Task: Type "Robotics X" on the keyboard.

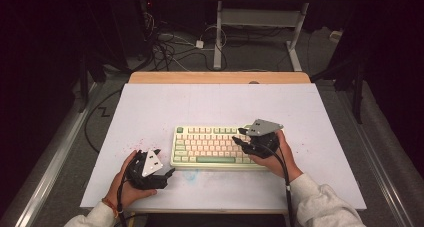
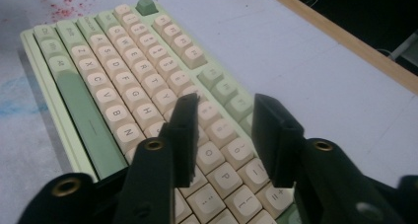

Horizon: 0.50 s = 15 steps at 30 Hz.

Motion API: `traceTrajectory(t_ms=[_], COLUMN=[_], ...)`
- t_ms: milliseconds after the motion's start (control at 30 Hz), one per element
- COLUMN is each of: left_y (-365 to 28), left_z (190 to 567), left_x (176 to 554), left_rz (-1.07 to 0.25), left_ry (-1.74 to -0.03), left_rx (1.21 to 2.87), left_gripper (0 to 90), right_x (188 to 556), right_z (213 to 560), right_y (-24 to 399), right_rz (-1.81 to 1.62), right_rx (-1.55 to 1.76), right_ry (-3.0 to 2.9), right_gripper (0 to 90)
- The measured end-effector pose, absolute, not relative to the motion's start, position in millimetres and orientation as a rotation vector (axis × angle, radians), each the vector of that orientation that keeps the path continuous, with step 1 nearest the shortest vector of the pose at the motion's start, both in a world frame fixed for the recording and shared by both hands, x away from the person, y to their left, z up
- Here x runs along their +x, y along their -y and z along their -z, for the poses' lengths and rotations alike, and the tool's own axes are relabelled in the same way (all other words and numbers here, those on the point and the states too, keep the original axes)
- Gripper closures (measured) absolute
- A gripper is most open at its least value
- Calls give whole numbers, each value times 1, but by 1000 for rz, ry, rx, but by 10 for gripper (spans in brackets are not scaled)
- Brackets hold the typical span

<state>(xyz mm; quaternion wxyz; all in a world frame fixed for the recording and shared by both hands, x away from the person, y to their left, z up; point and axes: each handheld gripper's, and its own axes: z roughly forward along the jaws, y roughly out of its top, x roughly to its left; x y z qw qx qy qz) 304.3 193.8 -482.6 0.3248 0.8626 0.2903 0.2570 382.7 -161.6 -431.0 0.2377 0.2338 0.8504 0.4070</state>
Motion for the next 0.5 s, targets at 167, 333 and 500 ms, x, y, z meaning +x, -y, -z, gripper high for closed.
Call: traceTrajectory(t_ms=[167,333,500], left_y=[-195,-197,-198], left_z=[483,481,480], left_x=[305,304,304], left_rz=[-673,-670,-675], left_ry=[-763,-765,-770], left_rx=[2267,2254,2250], left_gripper=[211,211,212], right_x=[375,365,355], right_z=[426,422,422], right_y=[171,185,201], right_rz=[-1157,-1171,-1182], right_rx=[626,653,680], right_ry=[-2263,-2174,-2141], right_gripper=[452,350,279])
